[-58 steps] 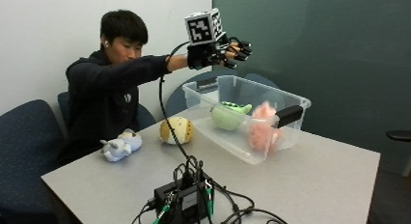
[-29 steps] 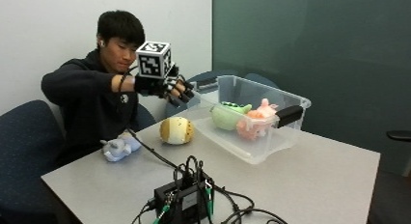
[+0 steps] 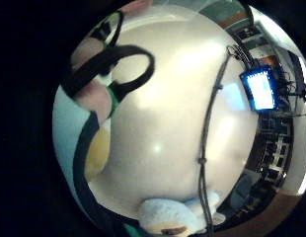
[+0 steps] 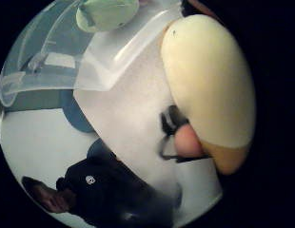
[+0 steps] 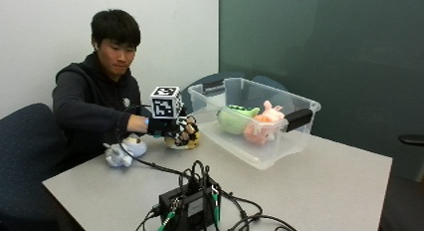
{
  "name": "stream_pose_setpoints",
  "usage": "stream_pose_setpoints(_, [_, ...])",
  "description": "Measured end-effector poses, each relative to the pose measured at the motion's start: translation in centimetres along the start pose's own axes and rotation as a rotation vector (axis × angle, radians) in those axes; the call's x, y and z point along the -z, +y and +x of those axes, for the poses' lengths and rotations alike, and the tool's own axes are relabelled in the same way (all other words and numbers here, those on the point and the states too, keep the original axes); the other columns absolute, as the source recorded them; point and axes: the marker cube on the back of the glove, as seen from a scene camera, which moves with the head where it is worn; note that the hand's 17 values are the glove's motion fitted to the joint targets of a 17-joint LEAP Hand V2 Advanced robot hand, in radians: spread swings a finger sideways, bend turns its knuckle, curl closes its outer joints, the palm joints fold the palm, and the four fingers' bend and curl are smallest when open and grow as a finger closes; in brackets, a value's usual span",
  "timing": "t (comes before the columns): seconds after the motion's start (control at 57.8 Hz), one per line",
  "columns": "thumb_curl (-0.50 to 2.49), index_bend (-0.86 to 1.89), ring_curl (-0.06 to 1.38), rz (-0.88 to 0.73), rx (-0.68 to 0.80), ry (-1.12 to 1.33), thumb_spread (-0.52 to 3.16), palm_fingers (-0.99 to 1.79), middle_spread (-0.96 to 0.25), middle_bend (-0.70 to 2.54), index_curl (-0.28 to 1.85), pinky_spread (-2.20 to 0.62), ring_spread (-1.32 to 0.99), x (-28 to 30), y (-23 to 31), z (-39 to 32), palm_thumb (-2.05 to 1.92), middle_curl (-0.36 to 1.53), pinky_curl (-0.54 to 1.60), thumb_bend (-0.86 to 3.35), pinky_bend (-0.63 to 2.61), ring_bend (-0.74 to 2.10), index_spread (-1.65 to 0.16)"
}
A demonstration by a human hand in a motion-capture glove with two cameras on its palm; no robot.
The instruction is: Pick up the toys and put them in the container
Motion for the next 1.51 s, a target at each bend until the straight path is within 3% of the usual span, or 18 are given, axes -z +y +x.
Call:
stream_pose_setpoints(0.087, [0.45, 0.05, 0.52, 0.078, 0.018, -0.042, 1.3, 0.81, -0.04, 0.36, 0.15, -0.26, -0.2, 0.2, -0.9, -0.2, 0.51, 0.4, 0.43, 0.18, 1.27, 1.12, -0.28])
stream_pose_setpoints(0.156, [0.47, 0.07, 0.58, 0.098, 0.022, -0.055, 1.3, 0.9, -0.09, 0.47, 0.14, -0.3, -0.24, 0.7, -1.4, -0.1, 0.59, 0.46, 0.46, 0.22, 1.31, 1.24, -0.28])
stream_pose_setpoints(0.294, [0.55, 0.13, 0.62, 0.123, -0.009, -0.059, 1.14, 0.91, -0.16, 0.6, 0.12, -0.34, -0.28, 4.8, -1.8, 0.2, 0.7, 0.55, 0.5, 0.21, 1.34, 1.31, -0.28])
stream_pose_setpoints(0.467, [0.62, 0.17, 0.62, 0.294, -0.048, -0.109, 0.96, 0.89, -0.21, 0.64, 0.13, -0.35, -0.29, 16.0, -2.9, -1.6, 0.74, 0.63, 0.51, 0.17, 1.34, 1.32, -0.29])
stream_pose_setpoints(0.554, [0.66, 0.19, 0.62, 0.414, 0.014, -0.051, 0.9, 0.9, -0.23, 0.63, 0.14, -0.36, -0.3, 21.9, -4.7, -3.8, 0.76, 0.67, 0.51, 0.16, 1.33, 1.32, -0.29])
stream_pose_setpoints(0.623, [0.68, 0.18, 0.62, 0.463, 0.149, -0.046, 0.85, 0.9, -0.24, 0.64, 0.15, -0.36, -0.3, 25.2, -7.0, -3.7, 0.77, 0.7, 0.51, 0.14, 1.33, 1.32, -0.3])
stream_pose_setpoints(0.693, [0.7, 0.19, 0.62, 0.465, 0.027, -0.223, 0.82, 0.9, -0.24, 0.63, 0.16, -0.36, -0.3, 26.4, -9.1, -9.2, 0.78, 0.72, 0.51, 0.13, 1.33, 1.33, -0.3])
stream_pose_setpoints(0.831, [0.72, 0.17, 0.61, 0.352, -0.032, -0.289, 0.8, 0.88, -0.26, 0.61, 0.17, -0.36, -0.29, 23.6, -13.0, -14.5, 0.76, 0.77, 0.5, 0.09, 1.29, 1.33, -0.3])
stream_pose_setpoints(0.918, [0.7, 0.13, 0.6, 0.077, 0.029, -0.373, 0.89, 0.81, -0.26, 0.57, 0.17, -0.35, -0.28, 20.0, -14.1, -17.2, 0.69, 0.77, 0.48, 0.04, 1.24, 1.33, -0.3])
stream_pose_setpoints(0.97, [0.65, 0.08, 0.6, -0.085, 0.094, -0.411, 0.99, 0.51, -0.24, 0.48, 0.17, -0.33, -0.27, 18.1, -14.2, -18.2, 0.61, 0.76, 0.5, -0.01, 1.26, 1.28, -0.3])
stream_pose_setpoints(0.987, [0.62, 0.09, 0.57, -0.113, 0.111, -0.41, 1.02, 0.09, -0.2, 0.35, 0.17, -0.28, -0.26, 17.7, -14.2, -18.4, 0.53, 0.72, 0.5, -0.06, 1.25, 1.15, -0.29])
stream_pose_setpoints(1.021, [0.58, 0.18, 0.57, -0.128, 0.14, -0.392, 1.05, -0.22, -0.15, 0.3, 0.23, -0.22, -0.2, 17.4, -14.0, -18.3, 0.43, 0.7, 0.53, -0.09, 1.25, 0.99, -0.28])
stream_pose_setpoints(1.073, [0.53, 0.2, 0.45, -0.1, 0.166, -0.357, 1.07, -0.36, -0.1, 0.25, 0.23, -0.14, -0.14, 17.9, -13.4, -17.5, 0.32, 0.64, 0.45, -0.09, 1.13, 0.69, -0.26])
stream_pose_setpoints(1.177, [0.47, 0.19, 0.31, -0.03, 0.137, -0.349, 1.11, -0.27, -0.04, 0.16, 0.25, -0.05, -0.07, 20.7, -11.2, -13.4, 0.21, 0.57, 0.36, -0.05, 0.95, 0.41, -0.25])
stream_pose_setpoints(1.281, [0.43, 0.2, 0.28, -0.001, 0.001, -0.381, 1.15, -0.11, -0.02, 0.17, 0.28, -0.02, -0.05, 24.6, -9.3, -3.9, 0.16, 0.53, 0.31, -0.03, 0.8, 0.39, -0.27])
stream_pose_setpoints(1.368, [0.41, 0.25, 0.28, -0.11, 0.112, -0.294, 1.18, 0.05, -0.02, 0.21, 0.31, 0.0, -0.05, 23.7, -4.3, -3.1, 0.14, 0.52, 0.28, -0.02, 0.7, 0.41, -0.28])
stream_pose_setpoints(1.506, [0.38, 0.26, 0.29, -0.218, 0.061, -0.237, 1.21, 0.19, -0.03, 0.24, 0.33, -0.02, -0.1, 21.3, 1.9, 3.6, 0.12, 0.51, 0.25, -0.02, 0.6, 0.48, -0.29])
